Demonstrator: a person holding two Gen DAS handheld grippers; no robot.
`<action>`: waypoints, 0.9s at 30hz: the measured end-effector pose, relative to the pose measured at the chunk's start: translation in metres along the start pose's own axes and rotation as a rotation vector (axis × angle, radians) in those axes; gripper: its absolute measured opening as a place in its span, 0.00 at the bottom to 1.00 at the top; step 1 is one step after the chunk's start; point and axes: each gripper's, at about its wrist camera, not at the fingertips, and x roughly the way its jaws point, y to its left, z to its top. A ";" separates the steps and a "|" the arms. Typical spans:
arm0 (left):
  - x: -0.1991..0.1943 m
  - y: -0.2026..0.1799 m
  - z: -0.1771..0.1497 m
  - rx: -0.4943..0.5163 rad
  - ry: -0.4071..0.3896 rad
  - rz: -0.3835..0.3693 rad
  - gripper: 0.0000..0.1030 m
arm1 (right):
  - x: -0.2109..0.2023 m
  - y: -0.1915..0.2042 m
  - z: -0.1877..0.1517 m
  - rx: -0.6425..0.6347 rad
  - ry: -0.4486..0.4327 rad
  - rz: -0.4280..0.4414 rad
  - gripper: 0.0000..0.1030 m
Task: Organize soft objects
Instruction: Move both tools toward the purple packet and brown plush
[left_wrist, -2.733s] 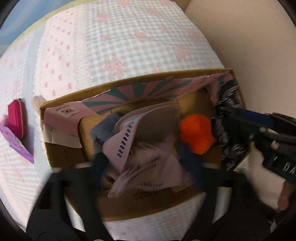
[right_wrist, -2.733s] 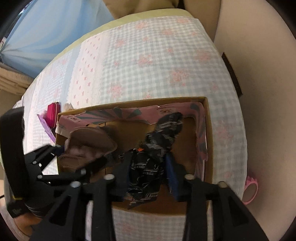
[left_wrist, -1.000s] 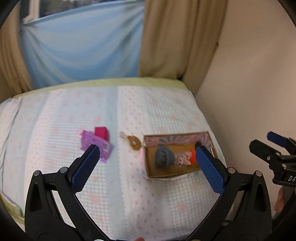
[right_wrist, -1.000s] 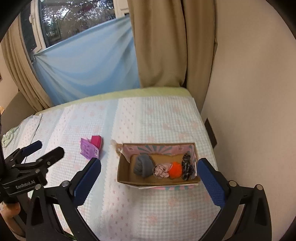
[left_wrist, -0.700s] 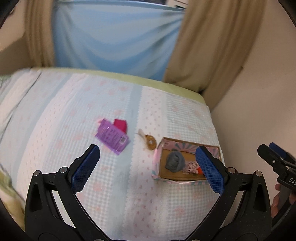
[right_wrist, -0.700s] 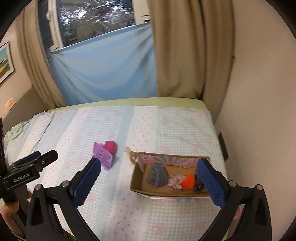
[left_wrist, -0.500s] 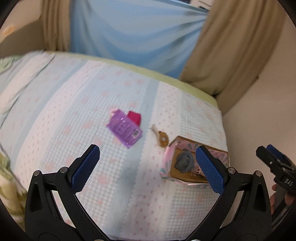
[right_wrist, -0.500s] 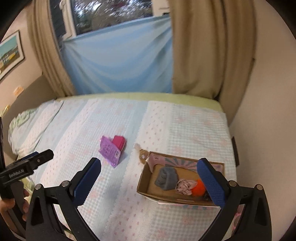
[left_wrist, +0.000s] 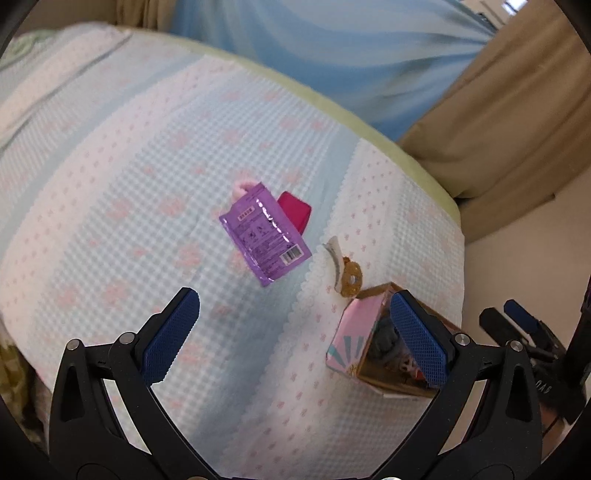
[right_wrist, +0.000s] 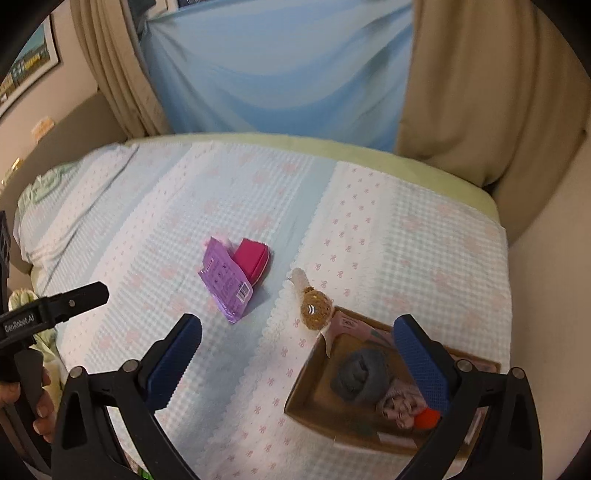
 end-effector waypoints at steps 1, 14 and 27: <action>0.012 0.004 0.004 -0.014 0.016 -0.002 1.00 | 0.013 0.000 0.005 -0.016 0.018 0.002 1.00; 0.158 0.051 0.052 -0.183 0.152 -0.041 1.00 | 0.174 0.010 0.027 -0.169 0.261 0.014 1.00; 0.256 0.087 0.052 -0.335 0.175 -0.105 0.99 | 0.282 -0.004 0.016 -0.206 0.479 0.015 0.94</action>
